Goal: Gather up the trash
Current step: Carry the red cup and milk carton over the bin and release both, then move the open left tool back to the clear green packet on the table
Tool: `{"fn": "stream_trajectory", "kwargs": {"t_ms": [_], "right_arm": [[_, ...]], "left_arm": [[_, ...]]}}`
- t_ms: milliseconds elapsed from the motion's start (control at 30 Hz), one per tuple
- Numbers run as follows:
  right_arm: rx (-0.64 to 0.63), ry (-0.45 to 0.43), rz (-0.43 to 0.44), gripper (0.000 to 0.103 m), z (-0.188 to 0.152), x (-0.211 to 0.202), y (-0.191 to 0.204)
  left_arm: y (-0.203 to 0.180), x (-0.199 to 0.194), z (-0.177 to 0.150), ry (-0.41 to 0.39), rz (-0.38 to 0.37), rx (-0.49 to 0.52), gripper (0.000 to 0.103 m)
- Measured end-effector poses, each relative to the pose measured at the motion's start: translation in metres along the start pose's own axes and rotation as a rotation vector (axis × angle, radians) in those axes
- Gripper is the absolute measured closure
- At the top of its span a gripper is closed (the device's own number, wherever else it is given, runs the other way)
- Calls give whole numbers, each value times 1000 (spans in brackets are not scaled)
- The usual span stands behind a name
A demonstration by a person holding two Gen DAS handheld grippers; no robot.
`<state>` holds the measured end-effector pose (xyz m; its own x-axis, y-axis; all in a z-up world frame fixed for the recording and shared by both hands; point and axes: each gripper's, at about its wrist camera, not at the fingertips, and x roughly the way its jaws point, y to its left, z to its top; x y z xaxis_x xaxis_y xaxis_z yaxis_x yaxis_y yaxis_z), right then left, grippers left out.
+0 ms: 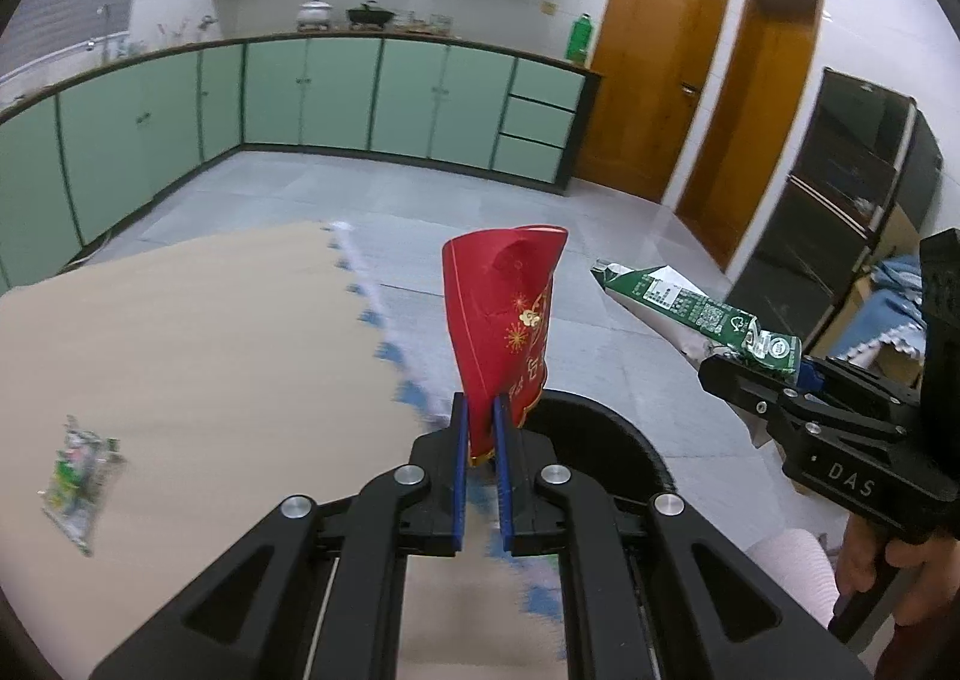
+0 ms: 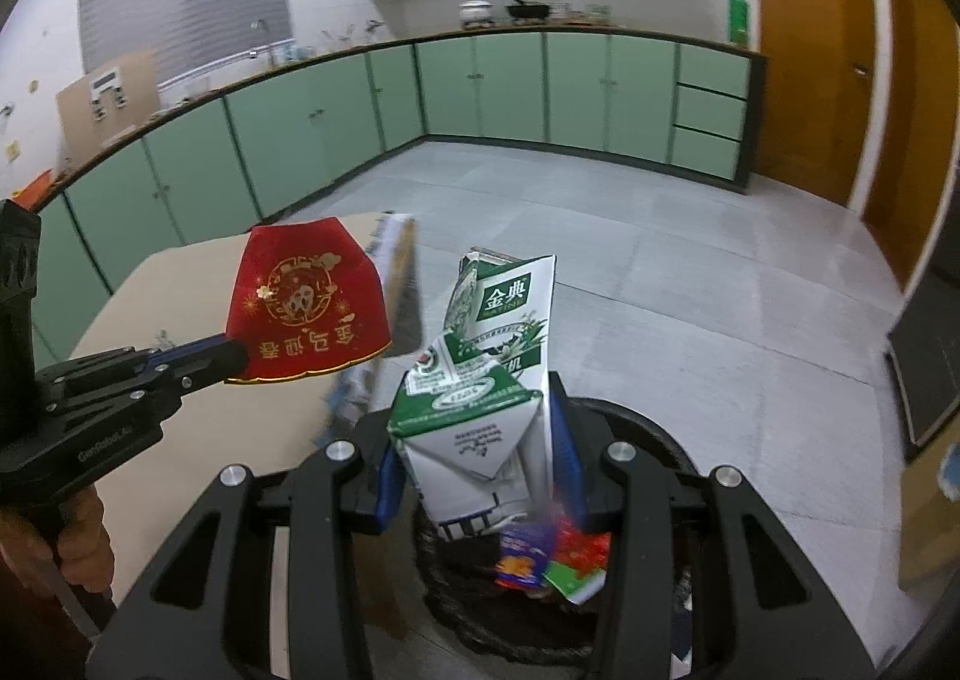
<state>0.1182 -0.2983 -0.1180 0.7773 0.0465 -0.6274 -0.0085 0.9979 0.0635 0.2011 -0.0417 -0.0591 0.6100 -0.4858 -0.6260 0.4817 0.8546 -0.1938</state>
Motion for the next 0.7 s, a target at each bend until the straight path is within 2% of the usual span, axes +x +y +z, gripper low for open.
{"fn": "stream_trajectory", "kwargs": {"t_ms": [333,600,633,700], "right_arm": [[82,68,-101,64,-38,0,-61],[114,157,-125,62,-53,34,-80],[120,166,-134,60,-56,38,-82],[137,171,-139,48,-59,40,-85]], "left_arm": [[-59,50,-12,109,-88,42,94],[-71,83,-16,205,-121,43,91],[-70,89,-16,227,-137,35,91],[-69,92,-17,245,-149,22,91]]}}
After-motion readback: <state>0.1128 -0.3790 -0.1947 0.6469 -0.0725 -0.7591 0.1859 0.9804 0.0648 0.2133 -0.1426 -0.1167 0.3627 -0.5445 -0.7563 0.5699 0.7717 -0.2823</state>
